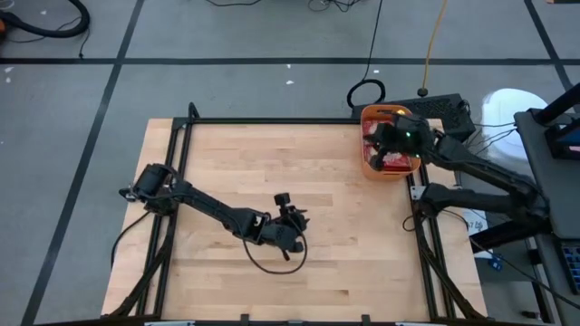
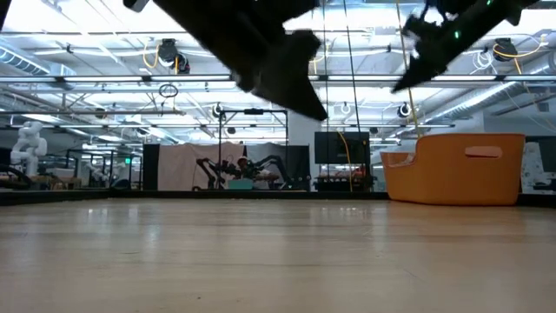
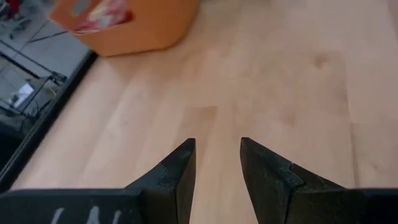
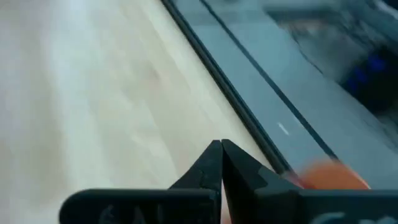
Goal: Sort popcorn bags into baskets
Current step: Return to Home Position
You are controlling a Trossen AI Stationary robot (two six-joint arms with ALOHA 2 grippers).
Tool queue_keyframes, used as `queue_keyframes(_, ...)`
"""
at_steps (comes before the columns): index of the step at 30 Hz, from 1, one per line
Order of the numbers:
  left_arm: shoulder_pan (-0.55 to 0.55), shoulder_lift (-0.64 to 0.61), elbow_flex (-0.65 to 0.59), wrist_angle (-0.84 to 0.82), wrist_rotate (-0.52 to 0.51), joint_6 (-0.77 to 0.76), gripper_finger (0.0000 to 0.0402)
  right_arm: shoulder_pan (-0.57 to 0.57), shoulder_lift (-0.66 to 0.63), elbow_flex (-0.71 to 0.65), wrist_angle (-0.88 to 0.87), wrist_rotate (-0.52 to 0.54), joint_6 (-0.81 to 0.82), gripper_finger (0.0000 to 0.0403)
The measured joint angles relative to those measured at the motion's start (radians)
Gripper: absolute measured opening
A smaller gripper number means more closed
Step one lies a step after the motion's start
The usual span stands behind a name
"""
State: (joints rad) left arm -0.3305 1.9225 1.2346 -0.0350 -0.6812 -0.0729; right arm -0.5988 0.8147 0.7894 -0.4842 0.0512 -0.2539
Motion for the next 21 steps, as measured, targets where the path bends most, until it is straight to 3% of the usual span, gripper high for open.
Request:
queue_keyframes(5, 0.012, -0.1, 0.0, -0.022, 0.0, 0.02, 0.0131, 0.204, -0.013, -0.001, 0.227, -0.075, 0.141, 0.0)
queue_keyframes(9, 0.016, -0.216, -0.046, -0.011, 0.004, 0.087, 0.0131, 0.39, 0.02, -0.04, 0.442, 0.0, 0.133, 0.0)
queue_keyframes(13, 0.029, -0.355, -0.177, 0.07, 0.0, 0.079, 0.0131, 0.54, 0.066, -0.076, 0.555, 0.109, 0.104, 0.0)
queue_keyframes(21, 0.005, -0.535, -0.497, 0.326, 0.0, 0.022, 0.0131, 0.689, 0.144, -0.183, 0.689, 0.109, 0.094, 0.0)
